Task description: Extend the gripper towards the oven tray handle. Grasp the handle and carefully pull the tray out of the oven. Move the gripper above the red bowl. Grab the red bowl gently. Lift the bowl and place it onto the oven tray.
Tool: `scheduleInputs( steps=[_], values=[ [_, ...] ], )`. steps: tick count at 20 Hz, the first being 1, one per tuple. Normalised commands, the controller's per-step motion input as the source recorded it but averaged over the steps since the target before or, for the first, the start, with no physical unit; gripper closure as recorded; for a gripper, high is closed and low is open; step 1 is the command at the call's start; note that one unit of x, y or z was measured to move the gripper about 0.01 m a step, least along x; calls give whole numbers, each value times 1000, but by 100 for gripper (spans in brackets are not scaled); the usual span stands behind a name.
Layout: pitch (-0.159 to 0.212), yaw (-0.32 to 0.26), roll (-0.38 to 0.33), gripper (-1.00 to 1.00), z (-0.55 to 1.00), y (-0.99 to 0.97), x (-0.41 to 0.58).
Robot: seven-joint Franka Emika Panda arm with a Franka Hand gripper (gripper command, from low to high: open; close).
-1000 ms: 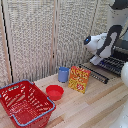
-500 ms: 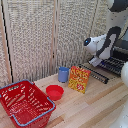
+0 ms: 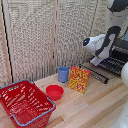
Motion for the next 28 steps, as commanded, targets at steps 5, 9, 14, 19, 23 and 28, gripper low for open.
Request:
scheduleInputs(
  steps=[5,9,14,19,23,28],
  values=[
    [3,-4,-10,100,5,2,-170],
    [0,-27,28,100,0,380,-116],
    [-9,-47,101,100,-22,817,0],
    [-15,-65,66,100,-220,878,0],
    [-18,-72,23,100,-307,906,0],
    [-4,-35,0,100,-201,719,17]
  ],
)
